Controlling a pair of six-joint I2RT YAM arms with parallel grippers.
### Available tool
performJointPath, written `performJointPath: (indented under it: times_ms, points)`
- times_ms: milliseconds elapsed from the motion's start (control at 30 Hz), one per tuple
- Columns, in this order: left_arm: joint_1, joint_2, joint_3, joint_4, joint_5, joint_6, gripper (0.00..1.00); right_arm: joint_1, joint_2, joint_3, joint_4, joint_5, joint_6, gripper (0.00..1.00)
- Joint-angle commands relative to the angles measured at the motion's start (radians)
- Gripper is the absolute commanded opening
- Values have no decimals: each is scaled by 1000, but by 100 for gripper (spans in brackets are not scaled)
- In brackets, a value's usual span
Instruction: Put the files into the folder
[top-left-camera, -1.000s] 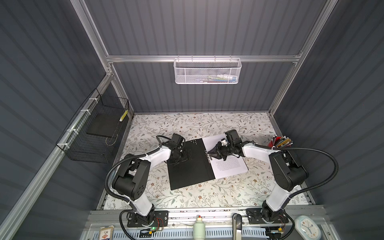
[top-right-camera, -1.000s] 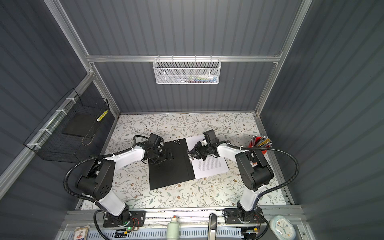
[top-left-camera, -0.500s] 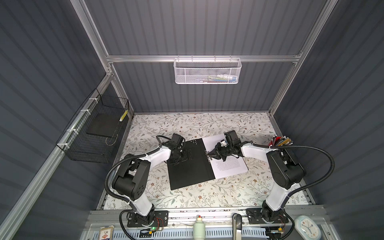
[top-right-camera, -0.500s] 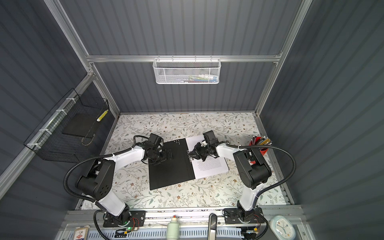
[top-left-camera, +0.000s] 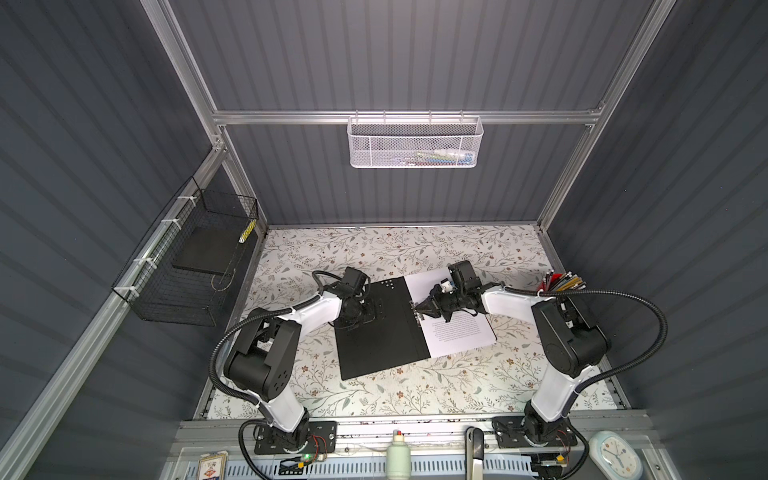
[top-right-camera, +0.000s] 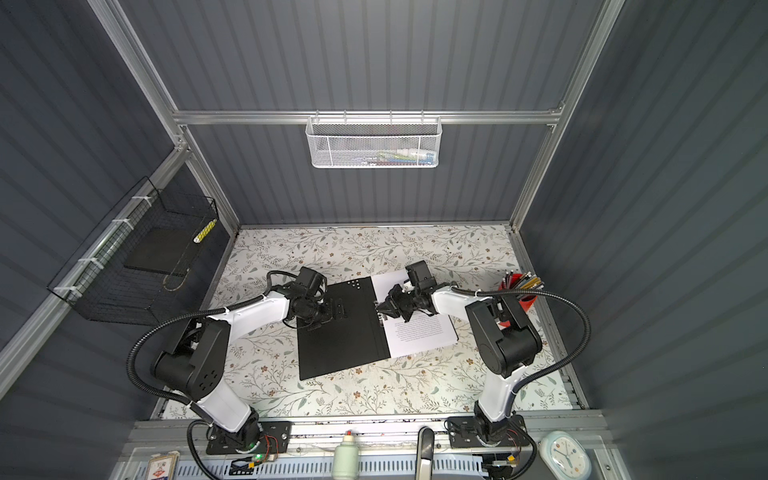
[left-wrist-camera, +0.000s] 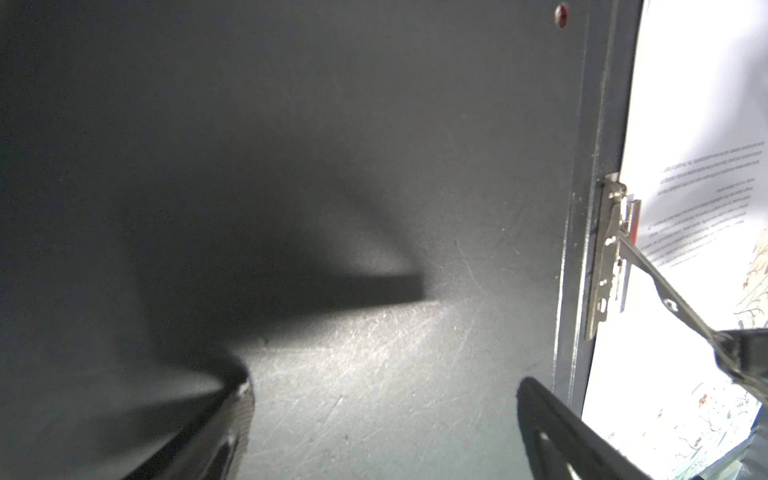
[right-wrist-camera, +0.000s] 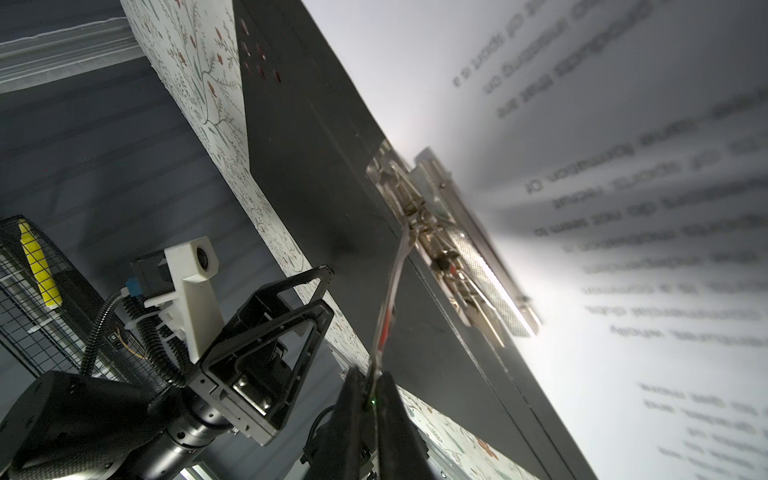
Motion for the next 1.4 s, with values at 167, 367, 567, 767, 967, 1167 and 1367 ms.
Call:
performJointPath:
  times_ms: [167, 367, 567, 767, 967, 1167, 1367]
  points:
    - [4, 60, -70, -85, -48, -6, 100, 9, 26, -3, 6, -9, 11, 11]
    - [4, 62, -70, -84, -50, -9, 100, 15, 30, -14, 28, -19, 26, 8]
    - [4, 68, -71, -94, -71, -18, 100, 16, 11, -47, 46, -27, 22, 0]
    - [3, 84, -70, -136, -130, -42, 100, 15, -8, -108, 46, -22, -29, 0]
    - [9, 96, -87, -154, -162, -66, 100, 14, -31, -175, -9, 59, -126, 0]
    - [21, 126, -98, -154, -169, -75, 100, 16, -20, -228, -58, 159, -195, 0]
    - [28, 138, -110, -141, -169, -80, 100, 15, 17, -275, -38, 230, -207, 0]
